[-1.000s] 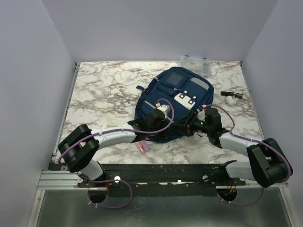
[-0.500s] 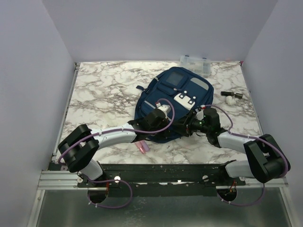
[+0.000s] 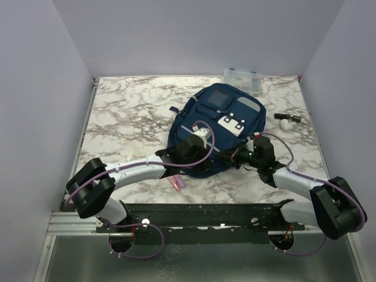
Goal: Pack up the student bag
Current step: Unzip the student bag at the center of the board.
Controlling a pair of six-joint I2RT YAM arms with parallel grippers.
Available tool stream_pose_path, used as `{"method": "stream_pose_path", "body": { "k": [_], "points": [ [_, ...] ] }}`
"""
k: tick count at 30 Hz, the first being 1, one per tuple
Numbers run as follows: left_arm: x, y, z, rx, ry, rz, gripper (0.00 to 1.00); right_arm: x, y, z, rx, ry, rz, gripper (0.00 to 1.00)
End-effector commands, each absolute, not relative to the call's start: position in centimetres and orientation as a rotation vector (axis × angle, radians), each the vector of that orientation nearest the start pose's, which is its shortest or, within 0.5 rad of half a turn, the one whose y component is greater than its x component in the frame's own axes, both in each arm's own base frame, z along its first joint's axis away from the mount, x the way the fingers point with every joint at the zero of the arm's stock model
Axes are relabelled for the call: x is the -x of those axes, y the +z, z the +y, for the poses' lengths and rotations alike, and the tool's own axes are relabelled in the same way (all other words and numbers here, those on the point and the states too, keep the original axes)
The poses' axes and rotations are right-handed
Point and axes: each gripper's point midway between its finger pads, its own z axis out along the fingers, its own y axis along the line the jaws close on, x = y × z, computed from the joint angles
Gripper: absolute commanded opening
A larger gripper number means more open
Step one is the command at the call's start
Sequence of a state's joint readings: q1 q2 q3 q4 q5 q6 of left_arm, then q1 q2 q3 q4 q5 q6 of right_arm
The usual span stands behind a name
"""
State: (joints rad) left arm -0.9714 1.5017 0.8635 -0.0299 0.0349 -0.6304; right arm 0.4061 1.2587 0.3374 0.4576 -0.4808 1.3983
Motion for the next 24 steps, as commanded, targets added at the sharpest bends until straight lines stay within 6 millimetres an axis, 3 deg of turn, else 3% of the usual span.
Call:
{"method": "stream_pose_path", "body": {
  "k": [1,6,9,17,21,24],
  "points": [
    [-22.6,9.6,-31.1,-0.338,-0.71,2.36,0.0,-25.8,13.7,22.6,-0.872,1.53,2.139,0.0],
    [-27.6,8.4,-24.7,-0.192,-0.548,2.391,0.0,-25.5,16.0,21.1,-0.909,1.581,2.068,0.0],
    [-30.3,9.0,-22.3,-0.137,-0.509,2.396,0.0,-25.2,16.8,20.8,-0.912,1.644,2.059,0.0],
    [-35.7,13.4,-21.7,-0.085,-0.583,2.339,0.01,-25.0,22.6,20.7,-0.881,2.024,1.884,0.0],
    [-37.5,15.1,-21.4,-0.067,-0.594,2.326,0.1,-25.1,24.5,19.7,-0.906,2.133,1.779,0.0],
    [-36.8,16.3,-21.5,-0.04,-0.671,2.291,0.27,-25.2,25.2,18.8,-0.944,2.176,1.702,0.0]
  ]
}}
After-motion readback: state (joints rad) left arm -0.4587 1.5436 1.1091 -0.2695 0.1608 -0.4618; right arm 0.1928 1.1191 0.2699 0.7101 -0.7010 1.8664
